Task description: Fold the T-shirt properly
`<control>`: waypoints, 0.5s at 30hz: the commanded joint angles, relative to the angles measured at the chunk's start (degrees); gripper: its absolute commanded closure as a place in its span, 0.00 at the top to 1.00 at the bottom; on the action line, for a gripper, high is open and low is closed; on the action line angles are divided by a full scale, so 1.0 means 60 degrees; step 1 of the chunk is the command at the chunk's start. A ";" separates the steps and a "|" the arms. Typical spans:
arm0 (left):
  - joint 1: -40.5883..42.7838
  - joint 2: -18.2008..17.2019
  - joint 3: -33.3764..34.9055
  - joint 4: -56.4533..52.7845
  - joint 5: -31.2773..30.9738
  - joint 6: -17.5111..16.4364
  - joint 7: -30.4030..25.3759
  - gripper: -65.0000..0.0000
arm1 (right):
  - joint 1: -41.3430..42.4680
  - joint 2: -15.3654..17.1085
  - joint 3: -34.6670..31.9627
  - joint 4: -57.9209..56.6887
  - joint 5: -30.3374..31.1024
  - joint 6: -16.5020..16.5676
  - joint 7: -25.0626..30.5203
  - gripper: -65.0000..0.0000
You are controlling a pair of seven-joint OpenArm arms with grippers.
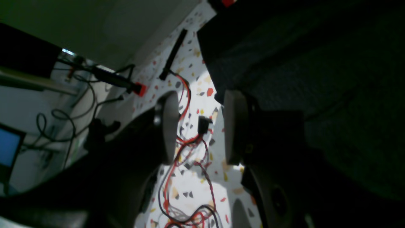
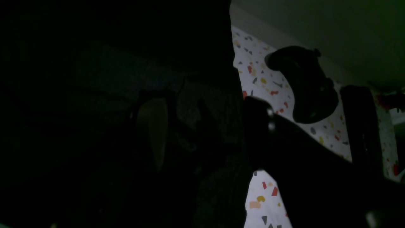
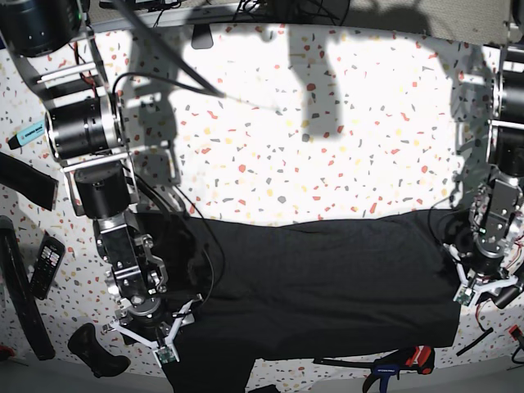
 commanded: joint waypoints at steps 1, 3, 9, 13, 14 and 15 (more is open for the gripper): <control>-0.0335 -0.0138 -0.0044 0.0124 -0.0397 -0.0117 -0.0219 0.35 | 0.0372 0.0029 0.0044 0.0149 0.0040 -0.0055 0.0102 0.56; -0.0328 -0.0127 -0.0044 0.0124 -0.1668 -0.0929 -0.0204 0.35 | 0.0372 0.0033 0.0044 0.0149 0.0248 -0.0051 -0.0157 0.56; -0.0331 0.0000 -0.0044 0.0124 -0.5584 -0.2477 0.0619 0.35 | 0.0273 0.0095 0.0044 0.0138 0.1865 -0.0011 -0.0605 0.56; -0.0273 0.0160 -0.0044 0.0120 -0.6120 -0.2470 0.1942 0.35 | -0.0113 0.0087 0.0044 0.0138 0.2291 0.0007 -0.0503 0.56; -0.0219 0.0186 -0.0047 0.0106 -0.6120 -0.2452 0.2087 0.35 | -0.0270 0.0087 0.0044 0.0138 0.2288 0.0025 -0.0452 0.56; -0.0157 0.0211 -0.0047 0.0106 -0.6124 -0.2437 0.2113 0.35 | -0.0448 0.0091 0.0044 0.0138 0.2273 0.0029 -0.0379 0.56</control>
